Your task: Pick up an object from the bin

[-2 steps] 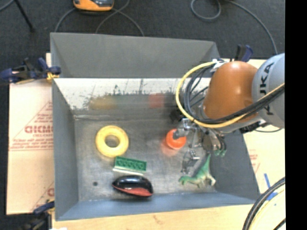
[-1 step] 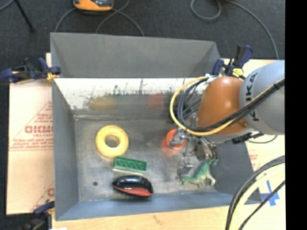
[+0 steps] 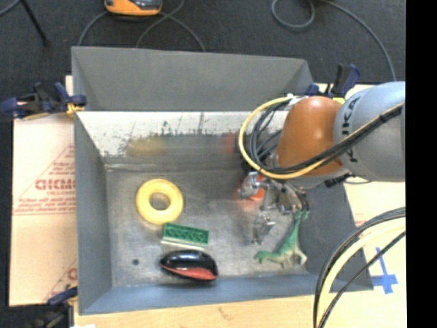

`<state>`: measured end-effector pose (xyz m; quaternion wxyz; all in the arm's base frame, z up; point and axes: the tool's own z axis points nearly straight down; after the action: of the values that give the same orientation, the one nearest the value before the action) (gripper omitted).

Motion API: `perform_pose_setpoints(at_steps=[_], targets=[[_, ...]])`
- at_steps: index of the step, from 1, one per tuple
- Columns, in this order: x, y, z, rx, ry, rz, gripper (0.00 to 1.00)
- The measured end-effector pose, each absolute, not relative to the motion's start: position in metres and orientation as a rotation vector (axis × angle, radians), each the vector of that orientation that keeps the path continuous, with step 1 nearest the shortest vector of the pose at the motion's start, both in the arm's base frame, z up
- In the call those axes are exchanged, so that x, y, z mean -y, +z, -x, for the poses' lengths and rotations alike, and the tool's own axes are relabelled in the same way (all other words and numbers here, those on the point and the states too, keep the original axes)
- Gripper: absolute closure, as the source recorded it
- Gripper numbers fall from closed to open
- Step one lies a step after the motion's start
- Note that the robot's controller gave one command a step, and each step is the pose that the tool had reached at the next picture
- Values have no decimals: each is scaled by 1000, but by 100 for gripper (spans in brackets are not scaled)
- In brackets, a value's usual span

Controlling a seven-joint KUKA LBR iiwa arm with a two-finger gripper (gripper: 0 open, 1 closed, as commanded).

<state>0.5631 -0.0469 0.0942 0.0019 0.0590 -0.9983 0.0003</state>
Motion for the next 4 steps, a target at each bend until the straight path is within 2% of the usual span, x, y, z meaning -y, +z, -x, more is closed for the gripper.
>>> perform_pose_setpoints(at_steps=[1,2,3,4], targets=[[48,81,-593,3101,3,-547,0],[66,91,-607,3102,-2,-519,0],[82,91,-614,3145,0,-185,0],[122,81,-653,3035,6,-863,100]])
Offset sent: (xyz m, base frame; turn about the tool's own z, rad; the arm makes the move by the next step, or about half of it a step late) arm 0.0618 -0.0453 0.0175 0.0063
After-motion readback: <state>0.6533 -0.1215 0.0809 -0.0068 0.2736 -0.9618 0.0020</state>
